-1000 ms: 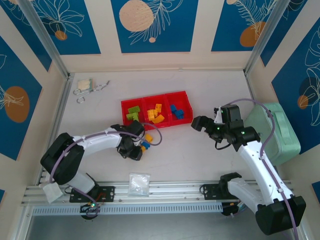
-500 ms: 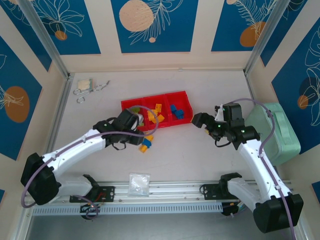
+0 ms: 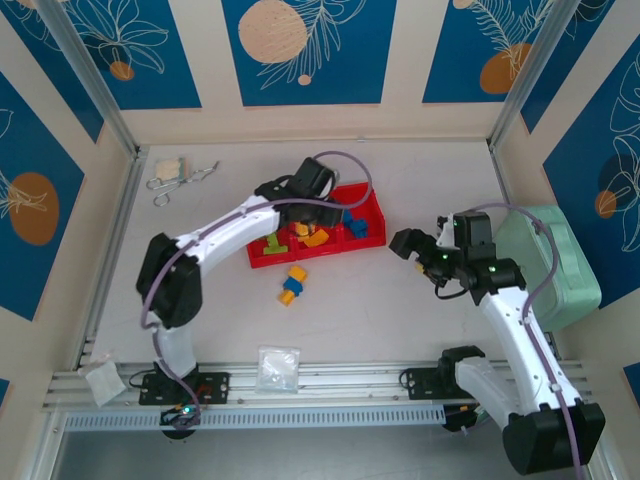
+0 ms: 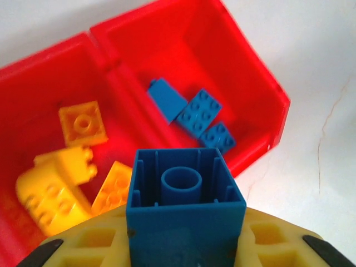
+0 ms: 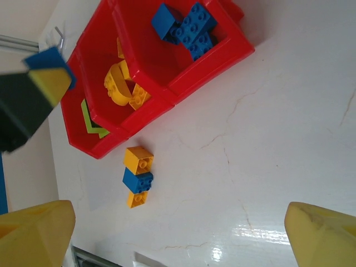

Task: Sort the legos into containers by color
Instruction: Place the lego in the container.

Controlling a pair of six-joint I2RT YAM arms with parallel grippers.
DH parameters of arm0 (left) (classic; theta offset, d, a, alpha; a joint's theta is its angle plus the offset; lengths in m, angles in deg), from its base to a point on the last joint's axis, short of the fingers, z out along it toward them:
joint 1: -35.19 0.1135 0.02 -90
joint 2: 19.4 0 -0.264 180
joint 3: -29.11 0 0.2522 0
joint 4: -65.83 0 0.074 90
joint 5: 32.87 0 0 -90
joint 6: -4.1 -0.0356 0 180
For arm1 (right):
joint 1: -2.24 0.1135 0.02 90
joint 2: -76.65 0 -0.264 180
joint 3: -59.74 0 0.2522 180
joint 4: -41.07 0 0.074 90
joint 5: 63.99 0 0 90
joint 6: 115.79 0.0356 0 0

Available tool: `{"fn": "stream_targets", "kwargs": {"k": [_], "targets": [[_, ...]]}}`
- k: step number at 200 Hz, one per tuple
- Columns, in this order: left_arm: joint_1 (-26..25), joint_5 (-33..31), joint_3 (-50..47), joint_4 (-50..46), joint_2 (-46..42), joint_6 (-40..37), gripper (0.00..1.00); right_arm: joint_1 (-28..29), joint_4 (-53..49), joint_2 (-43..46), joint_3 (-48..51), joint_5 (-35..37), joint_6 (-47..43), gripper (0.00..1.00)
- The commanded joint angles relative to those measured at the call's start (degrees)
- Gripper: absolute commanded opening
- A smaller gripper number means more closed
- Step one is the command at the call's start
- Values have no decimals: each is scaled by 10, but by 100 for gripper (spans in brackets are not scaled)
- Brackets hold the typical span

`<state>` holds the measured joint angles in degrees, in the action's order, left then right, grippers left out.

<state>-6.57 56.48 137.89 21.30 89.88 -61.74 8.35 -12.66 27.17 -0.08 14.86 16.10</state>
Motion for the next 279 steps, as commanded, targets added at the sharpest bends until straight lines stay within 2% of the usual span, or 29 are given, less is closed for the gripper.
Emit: {"fn": "stream_targets", "kwargs": {"k": [1,23,38,67,100,141,174,211,237,263,269,279], "targets": [[10,21,66,7,60,17,0,-24,-38,20,-11,-12,-24,97],[14,30,100,62,122,45,0,-47,-39,21,-3,-31,-35,97],[16,62,133,99,165,68,0,-58,-31,18,2,-42,-35,97],[15,69,203,116,228,110,0,-65,-31,18,-4,-56,-36,97],[16,39,241,103,248,113,26,-65,-44,23,-4,-60,-48,98],[16,19,229,88,213,91,58,-65,-50,21,-5,-67,-55,98],[17,19,198,85,170,72,70,-60,-56,19,-10,-71,-58,99],[14,19,119,89,77,33,82,-56,-57,15,-12,-86,-60,99],[12,20,-9,109,-30,-4,87,-50,-56,6,-14,-93,-61,100],[6,11,-153,85,-142,-24,91,-43,-49,-4,-14,-98,-59,99],[5,6,-187,78,-167,-25,100,-41,-46,-7,-13,-100,-59,100],[0,-1,-242,62,-206,-25,99,-35,-43,-14,-12,-100,-58,99]]}}
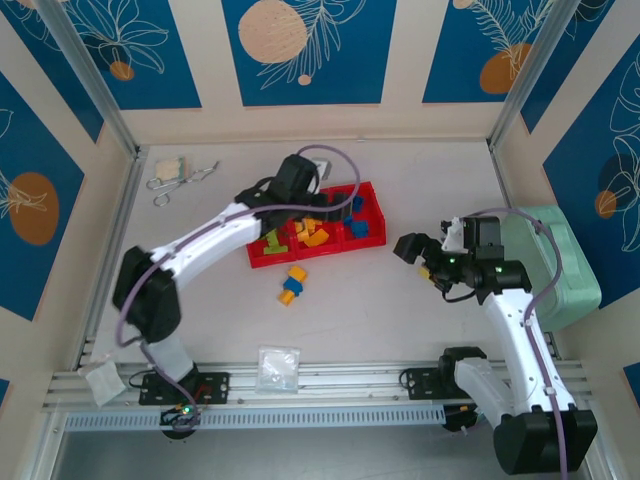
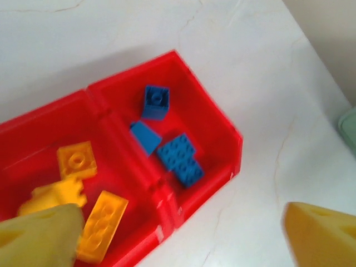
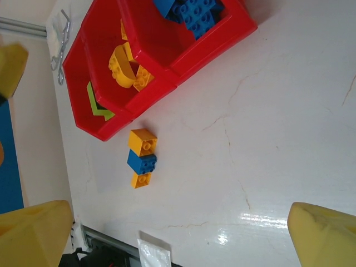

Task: Sort the legos into containers by color
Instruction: Place the lego in the container, then pick up the lego from the middle-left of the table.

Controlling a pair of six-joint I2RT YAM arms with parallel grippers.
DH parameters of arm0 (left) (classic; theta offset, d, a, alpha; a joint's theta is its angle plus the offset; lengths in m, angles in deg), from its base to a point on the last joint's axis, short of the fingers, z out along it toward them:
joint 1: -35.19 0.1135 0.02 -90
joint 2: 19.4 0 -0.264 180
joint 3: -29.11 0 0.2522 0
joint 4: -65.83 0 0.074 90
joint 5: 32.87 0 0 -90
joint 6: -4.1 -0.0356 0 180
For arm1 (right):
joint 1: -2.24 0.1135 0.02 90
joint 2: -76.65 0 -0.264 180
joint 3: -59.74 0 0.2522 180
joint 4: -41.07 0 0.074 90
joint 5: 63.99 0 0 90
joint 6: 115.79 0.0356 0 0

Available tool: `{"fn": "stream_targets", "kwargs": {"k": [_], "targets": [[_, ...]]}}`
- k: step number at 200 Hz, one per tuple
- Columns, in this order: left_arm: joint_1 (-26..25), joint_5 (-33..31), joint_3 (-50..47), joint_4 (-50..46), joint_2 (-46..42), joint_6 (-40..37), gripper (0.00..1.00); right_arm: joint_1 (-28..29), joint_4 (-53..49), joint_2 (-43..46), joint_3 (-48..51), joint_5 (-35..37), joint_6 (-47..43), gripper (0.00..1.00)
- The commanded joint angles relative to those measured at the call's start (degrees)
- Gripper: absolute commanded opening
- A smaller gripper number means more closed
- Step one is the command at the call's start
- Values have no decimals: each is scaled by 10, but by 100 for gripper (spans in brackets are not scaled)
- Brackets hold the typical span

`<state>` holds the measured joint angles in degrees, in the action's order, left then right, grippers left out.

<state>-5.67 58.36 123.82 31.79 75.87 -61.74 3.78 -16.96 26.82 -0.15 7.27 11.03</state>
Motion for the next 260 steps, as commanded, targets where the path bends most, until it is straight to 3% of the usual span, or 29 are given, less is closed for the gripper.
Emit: {"fn": "stream_targets", "kwargs": {"k": [1,41,70,104,157,260], "targets": [[-9,-21,-107,-45,-70,-25,99,11,1,-11,-12,-24,-7,99],[-22,-22,-277,-82,-188,-18,99,42,26,-45,-14,-15,5,99],[-23,5,-325,-100,-215,-38,99,74,35,-70,-28,2,12,99],[-24,9,-318,-140,-177,-49,96,102,39,-89,-38,14,15,99],[-25,15,-316,-119,-125,-44,91,112,32,-86,-41,24,16,99],[-32,16,-269,-116,-7,-46,67,112,22,-76,-37,32,15,99]]}}
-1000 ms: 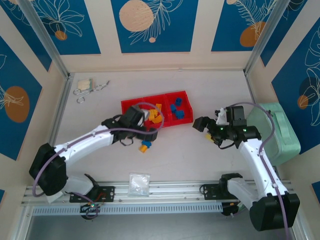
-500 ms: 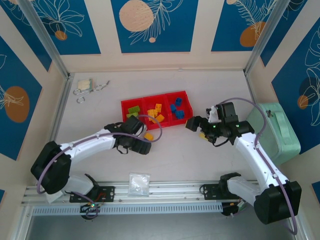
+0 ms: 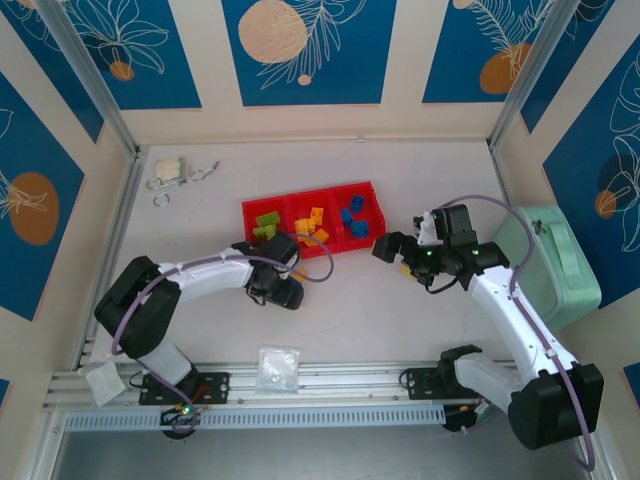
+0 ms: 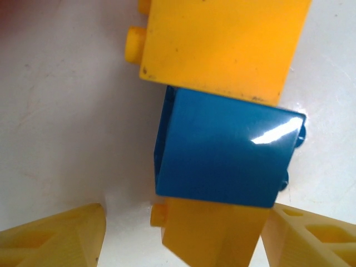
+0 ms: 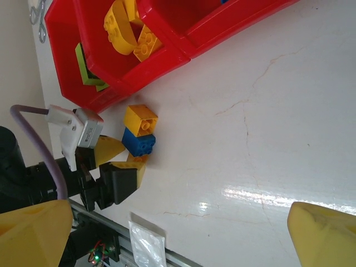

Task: Sort the legos into containers by color
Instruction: Pick up the lego from the middle-left of the table.

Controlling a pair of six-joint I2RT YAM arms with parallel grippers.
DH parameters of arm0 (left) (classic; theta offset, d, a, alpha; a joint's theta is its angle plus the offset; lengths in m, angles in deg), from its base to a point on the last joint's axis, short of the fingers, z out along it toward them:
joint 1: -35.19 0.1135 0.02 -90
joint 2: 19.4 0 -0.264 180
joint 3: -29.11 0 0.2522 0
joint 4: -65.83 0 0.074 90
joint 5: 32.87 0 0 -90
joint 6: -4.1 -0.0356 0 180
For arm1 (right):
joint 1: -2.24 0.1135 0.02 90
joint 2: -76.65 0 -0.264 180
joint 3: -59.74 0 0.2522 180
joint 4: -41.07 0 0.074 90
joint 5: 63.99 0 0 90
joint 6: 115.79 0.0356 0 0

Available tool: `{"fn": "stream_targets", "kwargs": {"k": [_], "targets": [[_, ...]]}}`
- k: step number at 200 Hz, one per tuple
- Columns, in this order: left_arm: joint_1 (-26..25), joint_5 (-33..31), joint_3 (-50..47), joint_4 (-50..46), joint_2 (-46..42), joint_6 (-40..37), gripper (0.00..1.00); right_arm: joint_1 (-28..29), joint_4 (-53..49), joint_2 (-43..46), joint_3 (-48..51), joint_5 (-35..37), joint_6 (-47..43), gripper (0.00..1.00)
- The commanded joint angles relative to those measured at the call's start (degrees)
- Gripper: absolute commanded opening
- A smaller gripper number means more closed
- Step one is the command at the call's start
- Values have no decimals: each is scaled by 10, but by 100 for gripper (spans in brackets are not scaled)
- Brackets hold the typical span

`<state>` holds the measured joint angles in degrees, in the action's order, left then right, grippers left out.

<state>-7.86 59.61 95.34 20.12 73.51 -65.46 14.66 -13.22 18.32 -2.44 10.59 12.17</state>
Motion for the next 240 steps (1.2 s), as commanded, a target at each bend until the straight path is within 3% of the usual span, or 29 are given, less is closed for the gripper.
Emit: {"fn": "stream_targets", "kwargs": {"k": [1,103,150,188,240], "targets": [[-11,4,17,1,17,-8,66,3,-16,10,-15,-1,3,99],[-36,-7,-7,14,31,12,41,3,-23,4,-26,3,4,99],[-36,-24,-20,13,12,42,20,6,-24,17,-18,8,8,99],[-37,-14,-57,49,-72,84,10,6,-27,30,-13,18,8,99],[-22,-96,-58,3,-230,128,0,-5,-18,35,2,13,3,99]]}}
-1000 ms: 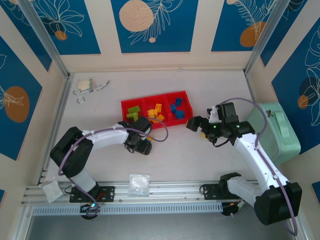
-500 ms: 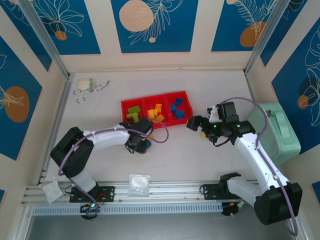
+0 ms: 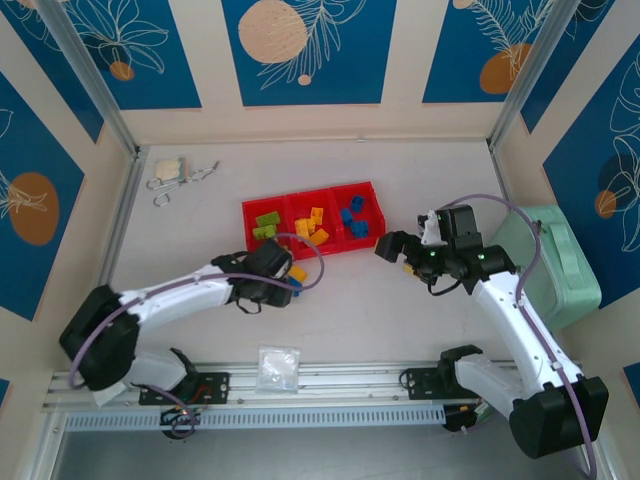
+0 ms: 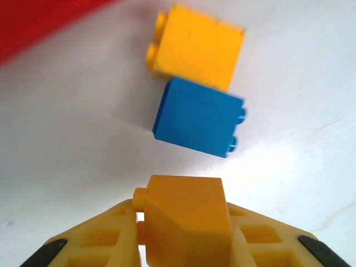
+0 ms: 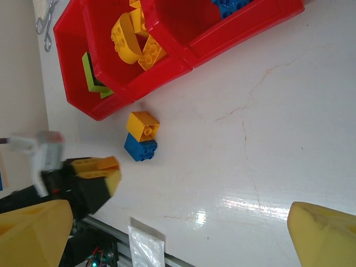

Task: Sort the legos into containers by color
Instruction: Pick up the lego from the middle-left of the table, then place the lego in the container.

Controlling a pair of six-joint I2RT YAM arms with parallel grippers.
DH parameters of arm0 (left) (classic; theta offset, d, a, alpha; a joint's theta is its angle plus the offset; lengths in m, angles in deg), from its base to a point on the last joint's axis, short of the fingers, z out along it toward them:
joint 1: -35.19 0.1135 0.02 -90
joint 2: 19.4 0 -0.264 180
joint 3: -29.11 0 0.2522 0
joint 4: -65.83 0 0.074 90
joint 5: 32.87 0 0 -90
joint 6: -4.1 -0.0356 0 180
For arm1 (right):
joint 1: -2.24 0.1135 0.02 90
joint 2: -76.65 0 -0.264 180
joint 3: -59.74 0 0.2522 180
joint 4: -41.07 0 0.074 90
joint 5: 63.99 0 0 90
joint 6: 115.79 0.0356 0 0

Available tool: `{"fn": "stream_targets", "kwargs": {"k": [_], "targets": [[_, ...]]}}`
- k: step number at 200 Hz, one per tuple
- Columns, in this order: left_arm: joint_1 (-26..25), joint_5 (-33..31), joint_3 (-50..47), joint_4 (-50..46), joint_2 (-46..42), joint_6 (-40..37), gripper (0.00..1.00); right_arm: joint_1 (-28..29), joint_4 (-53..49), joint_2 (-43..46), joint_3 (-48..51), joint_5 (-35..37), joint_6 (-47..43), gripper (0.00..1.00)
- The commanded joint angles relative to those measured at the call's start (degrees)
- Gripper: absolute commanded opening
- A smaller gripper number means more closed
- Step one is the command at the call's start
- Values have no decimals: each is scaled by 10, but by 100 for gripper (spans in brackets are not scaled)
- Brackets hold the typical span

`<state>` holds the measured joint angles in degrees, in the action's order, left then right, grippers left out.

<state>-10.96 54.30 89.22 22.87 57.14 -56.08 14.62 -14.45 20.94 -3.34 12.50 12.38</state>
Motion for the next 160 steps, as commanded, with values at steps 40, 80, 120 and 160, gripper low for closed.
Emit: {"fn": "stream_targets", "kwargs": {"k": [40,80,120,160], "targets": [[75,2,32,-30,-108,53,0,-17,-5,15,16,-12,-5,99],[104,35,134,-31,-36,28,0,-30,-8,19,15,-18,-9,99],[132,63,273,-24,97,-4,0,-35,-11,19,16,-17,-10,99],[145,80,446,-46,265,-51,0,-35,-40,23,1,-4,-15,99]]}}
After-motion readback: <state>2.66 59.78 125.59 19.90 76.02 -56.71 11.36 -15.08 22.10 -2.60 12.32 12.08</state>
